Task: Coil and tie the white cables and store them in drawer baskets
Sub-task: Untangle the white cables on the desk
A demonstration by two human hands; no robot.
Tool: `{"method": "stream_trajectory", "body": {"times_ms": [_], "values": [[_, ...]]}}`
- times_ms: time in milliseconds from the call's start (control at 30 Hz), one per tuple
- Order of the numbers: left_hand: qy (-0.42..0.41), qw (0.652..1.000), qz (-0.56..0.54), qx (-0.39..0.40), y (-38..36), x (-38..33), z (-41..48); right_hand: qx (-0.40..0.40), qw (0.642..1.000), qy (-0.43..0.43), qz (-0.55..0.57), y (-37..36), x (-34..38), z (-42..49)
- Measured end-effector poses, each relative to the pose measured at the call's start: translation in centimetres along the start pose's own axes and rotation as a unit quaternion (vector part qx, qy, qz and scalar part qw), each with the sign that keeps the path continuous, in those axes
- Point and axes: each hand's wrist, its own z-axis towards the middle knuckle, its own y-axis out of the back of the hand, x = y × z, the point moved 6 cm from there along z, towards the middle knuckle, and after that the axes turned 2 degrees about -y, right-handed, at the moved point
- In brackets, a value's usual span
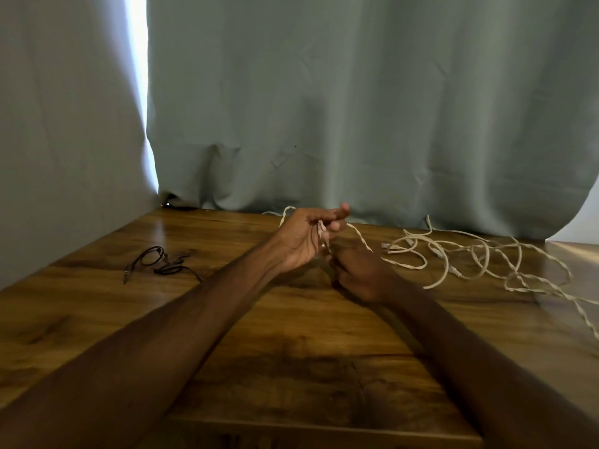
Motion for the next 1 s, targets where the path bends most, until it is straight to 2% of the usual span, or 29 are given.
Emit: {"method": "stream_trajectory", "body": {"times_ms": [133, 267, 433, 567, 733, 833, 900, 1000], "values": [[-0.042, 0.996, -0.062, -0.049, 1.1, -0.2, 0.1, -0.005, 1.0, 0.019, -0.003, -0.7, 0.6, 0.3], [-0.09, 0.991, -0.027, -0.097, 1.6, -0.9, -0.1, 0.005, 0.999, 0.042, 0.021, -0.1, 1.4, 0.3], [-0.12, 0.968, 0.032, -0.219, 4.8, -1.8, 0.1, -0.009, 0.994, 0.065, 0.087, 0.7, 3.4, 0.5], [-0.109, 0.97, 0.045, -0.211, 4.5, -1.5, 0.1, -0.041, 0.993, 0.05, 0.094, 1.6, 2.5, 0.4], [-0.103, 0.977, 0.009, -0.189, 3.7, -1.3, 0.2, -0.057, 0.992, 0.066, 0.09, 2.5, 2.6, 0.1], [-0.109, 0.973, 0.029, -0.202, 4.1, -1.6, 0.1, -0.079, 0.988, 0.063, 0.118, 3.2, 2.6, 0.1], [-0.097, 0.971, 0.077, -0.204, 3.9, -1.2, 0.0, -0.107, 0.984, 0.067, 0.123, 4.0, 2.6, -0.2], [-0.087, 0.951, 0.235, -0.18, 2.9, -0.6, 0.0, -0.138, 0.978, 0.06, 0.141, 4.8, 2.2, -0.4]]}}
